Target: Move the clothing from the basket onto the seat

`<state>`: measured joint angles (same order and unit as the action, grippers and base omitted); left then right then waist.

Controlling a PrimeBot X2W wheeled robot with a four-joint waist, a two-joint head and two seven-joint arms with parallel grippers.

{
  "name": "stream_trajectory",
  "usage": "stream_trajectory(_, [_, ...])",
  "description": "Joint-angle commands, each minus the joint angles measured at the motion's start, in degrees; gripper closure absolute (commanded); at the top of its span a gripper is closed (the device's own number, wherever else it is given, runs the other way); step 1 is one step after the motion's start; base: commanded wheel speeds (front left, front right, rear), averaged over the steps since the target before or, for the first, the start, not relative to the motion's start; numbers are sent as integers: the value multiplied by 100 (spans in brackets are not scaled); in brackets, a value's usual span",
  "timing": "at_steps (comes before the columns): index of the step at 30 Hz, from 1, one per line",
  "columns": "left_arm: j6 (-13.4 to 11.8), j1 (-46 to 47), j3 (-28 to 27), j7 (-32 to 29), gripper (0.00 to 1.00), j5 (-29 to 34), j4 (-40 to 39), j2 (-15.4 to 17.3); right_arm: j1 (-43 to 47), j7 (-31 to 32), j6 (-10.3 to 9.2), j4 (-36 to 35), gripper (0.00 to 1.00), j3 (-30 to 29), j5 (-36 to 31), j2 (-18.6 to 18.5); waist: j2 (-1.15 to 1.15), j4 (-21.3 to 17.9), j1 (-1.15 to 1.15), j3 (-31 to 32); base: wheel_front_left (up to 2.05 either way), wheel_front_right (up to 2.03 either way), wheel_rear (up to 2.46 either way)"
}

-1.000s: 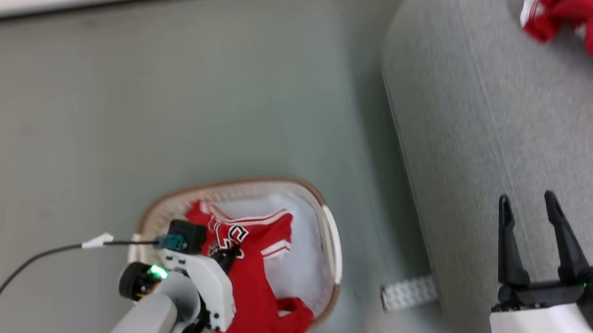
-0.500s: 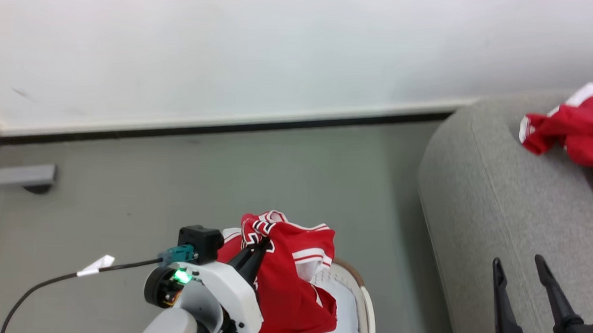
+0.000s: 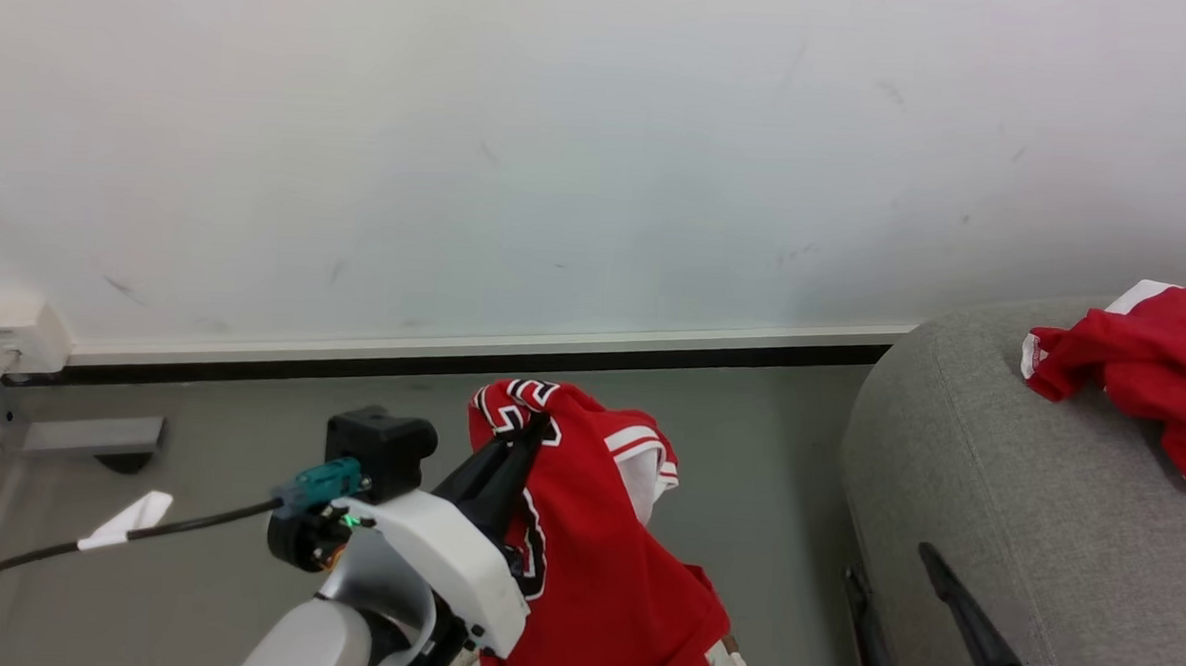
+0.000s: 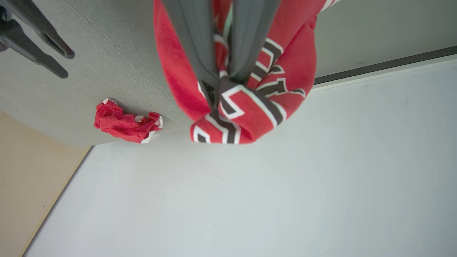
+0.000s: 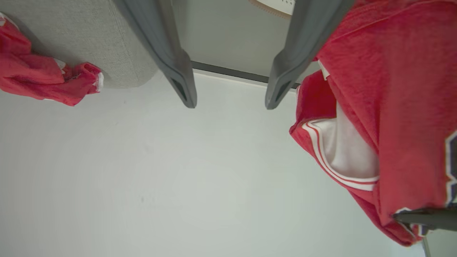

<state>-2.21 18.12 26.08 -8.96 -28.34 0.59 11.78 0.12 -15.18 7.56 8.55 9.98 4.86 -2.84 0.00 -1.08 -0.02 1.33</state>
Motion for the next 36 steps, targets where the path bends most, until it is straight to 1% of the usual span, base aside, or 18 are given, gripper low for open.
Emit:
stream_trajectory(1, [-25,-80,-24,-32,100,63,-81,59,3,6,-15,-44,0,62,24,-10,0,-14,2,12,0,0,0])
stream_trajectory(4, [-90,-100,-28,-171,100,78,-328,130,-31,6,-15,-185,0,329,139,-8,0,-35,2,40,0,0,0])
stream_trajectory(8, [-132,-133,5,-299,100,91,-590,181,-103,6,-15,-421,0,752,0,-80,0,-59,2,47,0,0,0])
stream_trajectory(10, [-159,-127,21,-341,100,95,-686,194,-134,6,-15,-496,0,1098,48,-244,0,-64,2,42,0,0,0])
stream_trajectory(12, [-177,-123,28,-378,100,95,-762,206,-238,6,-15,-525,0,1472,109,-497,0,-71,2,40,0,0,0])
stream_trajectory(16, [-174,-122,59,-397,100,89,-817,207,-542,45,-15,-416,0,2207,388,-959,0,-67,2,52,0,0,0])
stream_trajectory(18, [-173,-127,88,-410,100,92,-844,205,-748,92,-15,-383,0,2443,547,-1079,0,-63,2,59,0,0,0])
stream_trajectory(20, [-169,-128,122,-425,100,95,-876,189,-961,156,-15,-313,0,2641,741,-1123,0,-52,2,63,0,0,0])
stream_trajectory(24, [-143,-74,240,-458,100,112,-958,141,-1399,228,-15,-63,0,2967,1007,-1086,0,24,2,65,0,0,0])
stream_trajectory(28, [-104,-27,360,-496,100,110,-1003,71,-1799,236,-15,390,0,3320,1141,-1006,0,131,2,78,0,0,0])
stream_trajectory(31, [-88,4,499,-551,100,124,-1053,19,-2044,216,-15,836,0,3545,1253,-850,0,228,2,91,0,0,0])
stream_trajectory(36, [-63,40,641,-599,100,136,-1110,-67,-2401,121,-15,1596,0,3748,1561,-496,0,337,2,103,0,0,0])
